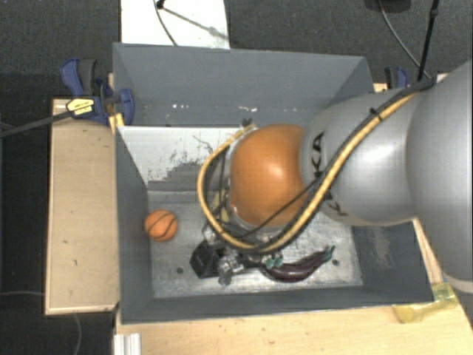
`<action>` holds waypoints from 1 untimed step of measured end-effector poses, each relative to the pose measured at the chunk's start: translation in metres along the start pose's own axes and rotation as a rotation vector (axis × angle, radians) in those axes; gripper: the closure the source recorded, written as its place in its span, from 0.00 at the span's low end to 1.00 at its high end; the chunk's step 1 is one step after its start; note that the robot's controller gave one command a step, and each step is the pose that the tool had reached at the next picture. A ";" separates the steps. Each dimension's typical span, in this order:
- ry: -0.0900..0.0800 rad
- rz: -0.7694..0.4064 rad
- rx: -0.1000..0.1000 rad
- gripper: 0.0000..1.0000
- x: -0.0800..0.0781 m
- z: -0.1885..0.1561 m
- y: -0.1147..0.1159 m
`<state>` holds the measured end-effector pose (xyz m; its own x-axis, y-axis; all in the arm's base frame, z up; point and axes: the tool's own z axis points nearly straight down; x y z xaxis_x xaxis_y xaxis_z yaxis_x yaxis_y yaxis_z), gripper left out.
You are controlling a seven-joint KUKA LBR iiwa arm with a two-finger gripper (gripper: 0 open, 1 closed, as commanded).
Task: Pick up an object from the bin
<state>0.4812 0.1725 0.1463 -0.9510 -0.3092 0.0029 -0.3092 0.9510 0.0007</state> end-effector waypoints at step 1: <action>0.008 -0.006 0.000 1.00 0.001 -0.048 0.001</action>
Offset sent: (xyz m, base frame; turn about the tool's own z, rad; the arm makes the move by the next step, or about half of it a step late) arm 0.0005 0.0073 0.0485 -0.0129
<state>0.4801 0.1733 0.1939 -0.9489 -0.3154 0.0104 -0.3154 0.9490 0.0003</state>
